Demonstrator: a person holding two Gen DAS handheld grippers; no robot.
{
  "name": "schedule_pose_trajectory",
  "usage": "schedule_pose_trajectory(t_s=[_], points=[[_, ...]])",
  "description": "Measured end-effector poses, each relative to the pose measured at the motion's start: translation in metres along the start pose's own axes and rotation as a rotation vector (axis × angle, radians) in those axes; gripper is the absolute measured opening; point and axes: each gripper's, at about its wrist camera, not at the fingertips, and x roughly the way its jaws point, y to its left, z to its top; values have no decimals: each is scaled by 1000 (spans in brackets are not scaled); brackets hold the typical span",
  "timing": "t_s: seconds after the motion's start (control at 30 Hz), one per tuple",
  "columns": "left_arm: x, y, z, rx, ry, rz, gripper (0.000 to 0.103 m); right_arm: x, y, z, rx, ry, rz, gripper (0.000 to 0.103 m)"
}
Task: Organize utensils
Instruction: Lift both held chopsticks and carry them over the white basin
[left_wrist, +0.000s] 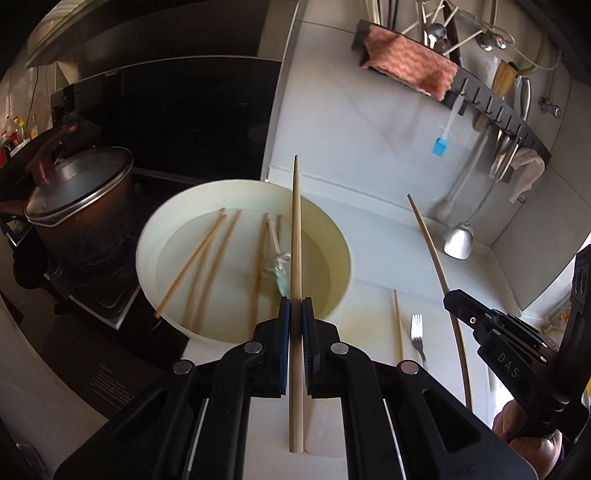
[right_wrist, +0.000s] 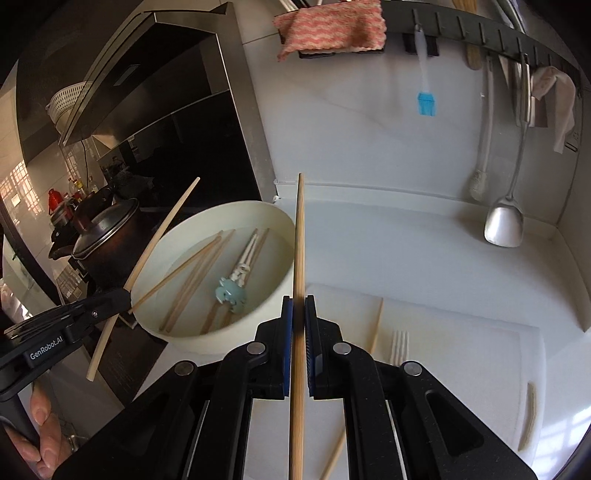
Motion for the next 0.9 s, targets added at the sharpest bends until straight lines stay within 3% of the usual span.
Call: schedule_pose_trajectory(t_s=[0.2, 0.37, 0.6, 0.9], points=[[34, 59, 29, 19, 47, 4, 7, 51, 43, 28, 37, 31, -12, 6], [72, 91, 37, 49, 131, -17, 7, 85, 67, 36, 89, 59, -25, 6], [108, 110, 35, 49, 234, -24, 7, 124, 79, 33, 117, 137, -33, 6], [126, 112, 38, 33, 252, -5, 7, 158, 72, 36, 125, 206, 0, 6]])
